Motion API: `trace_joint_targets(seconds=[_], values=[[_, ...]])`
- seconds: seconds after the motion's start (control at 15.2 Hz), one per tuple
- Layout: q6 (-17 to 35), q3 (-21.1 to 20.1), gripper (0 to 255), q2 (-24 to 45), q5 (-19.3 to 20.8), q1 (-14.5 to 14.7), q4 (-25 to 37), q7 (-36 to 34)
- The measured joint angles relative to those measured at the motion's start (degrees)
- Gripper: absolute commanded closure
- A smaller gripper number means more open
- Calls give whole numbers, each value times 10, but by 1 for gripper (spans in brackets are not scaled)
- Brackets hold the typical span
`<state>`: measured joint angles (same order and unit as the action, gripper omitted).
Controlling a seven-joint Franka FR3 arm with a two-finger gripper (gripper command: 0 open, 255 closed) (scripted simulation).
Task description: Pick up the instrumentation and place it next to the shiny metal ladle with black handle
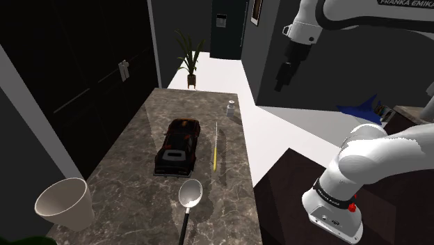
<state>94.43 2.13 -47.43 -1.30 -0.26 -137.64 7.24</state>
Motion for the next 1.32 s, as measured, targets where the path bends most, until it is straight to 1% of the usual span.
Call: trace_joint_targets(seconds=[0.07,0.2,0.59,0.86,1.32], values=[[0,0,0,0,0,0,0,0],[26,3,0,22,2,-1,-2,3],[133,15,0,113,9,-5,-11,14],[204,26,0,191,12,-8,2,26],[310,42,0,345,5,-9,61,44]])
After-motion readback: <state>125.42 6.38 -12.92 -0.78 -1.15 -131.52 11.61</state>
